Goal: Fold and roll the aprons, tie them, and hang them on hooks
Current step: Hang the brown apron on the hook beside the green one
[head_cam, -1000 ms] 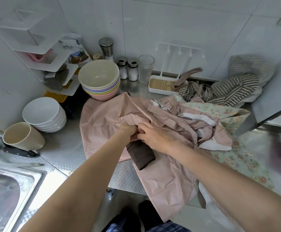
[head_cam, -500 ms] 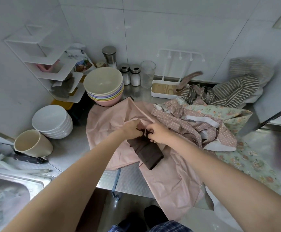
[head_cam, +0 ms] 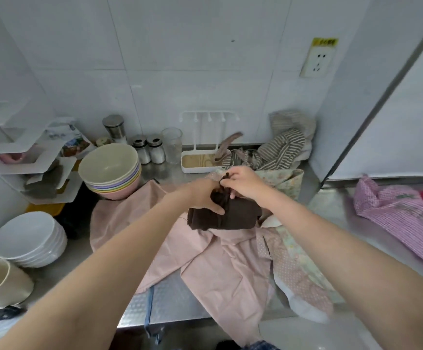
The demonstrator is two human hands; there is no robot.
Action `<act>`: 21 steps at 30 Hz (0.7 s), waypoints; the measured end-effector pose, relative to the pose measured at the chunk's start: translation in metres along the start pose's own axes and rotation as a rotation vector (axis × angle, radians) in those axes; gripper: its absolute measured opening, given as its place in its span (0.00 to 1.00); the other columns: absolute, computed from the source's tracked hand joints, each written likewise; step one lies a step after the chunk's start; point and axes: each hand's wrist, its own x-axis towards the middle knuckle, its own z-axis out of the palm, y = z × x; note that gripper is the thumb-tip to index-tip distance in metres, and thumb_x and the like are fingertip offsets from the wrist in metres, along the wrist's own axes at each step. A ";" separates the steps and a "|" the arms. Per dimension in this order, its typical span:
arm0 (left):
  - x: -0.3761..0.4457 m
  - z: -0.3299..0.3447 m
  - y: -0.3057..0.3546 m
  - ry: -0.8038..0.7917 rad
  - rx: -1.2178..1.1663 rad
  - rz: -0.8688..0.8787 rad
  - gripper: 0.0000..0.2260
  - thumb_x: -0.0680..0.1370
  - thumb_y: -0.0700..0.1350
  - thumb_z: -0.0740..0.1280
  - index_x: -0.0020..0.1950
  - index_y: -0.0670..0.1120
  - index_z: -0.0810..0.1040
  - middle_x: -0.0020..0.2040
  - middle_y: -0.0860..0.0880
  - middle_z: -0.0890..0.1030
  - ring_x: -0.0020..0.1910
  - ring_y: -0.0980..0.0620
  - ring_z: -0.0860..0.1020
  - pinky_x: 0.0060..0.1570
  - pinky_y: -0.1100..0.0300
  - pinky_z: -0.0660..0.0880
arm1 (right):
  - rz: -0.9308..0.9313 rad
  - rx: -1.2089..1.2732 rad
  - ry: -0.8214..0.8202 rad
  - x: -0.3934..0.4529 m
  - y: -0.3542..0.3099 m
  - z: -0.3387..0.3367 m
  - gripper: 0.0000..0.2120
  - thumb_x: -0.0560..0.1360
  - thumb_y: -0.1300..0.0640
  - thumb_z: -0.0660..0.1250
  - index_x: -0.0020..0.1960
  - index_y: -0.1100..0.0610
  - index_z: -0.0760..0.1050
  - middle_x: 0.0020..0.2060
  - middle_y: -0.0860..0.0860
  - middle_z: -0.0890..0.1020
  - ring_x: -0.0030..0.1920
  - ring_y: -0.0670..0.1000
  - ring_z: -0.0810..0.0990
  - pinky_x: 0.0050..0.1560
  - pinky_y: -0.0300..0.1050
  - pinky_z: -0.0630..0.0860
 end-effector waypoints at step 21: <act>0.114 -0.086 0.435 0.512 0.287 0.548 0.16 0.73 0.49 0.71 0.56 0.43 0.75 0.44 0.45 0.76 0.48 0.44 0.76 0.40 0.58 0.67 | -0.074 0.812 0.937 -0.149 0.008 -0.413 0.05 0.69 0.68 0.61 0.36 0.62 0.68 0.21 0.55 0.73 0.20 0.49 0.68 0.18 0.33 0.56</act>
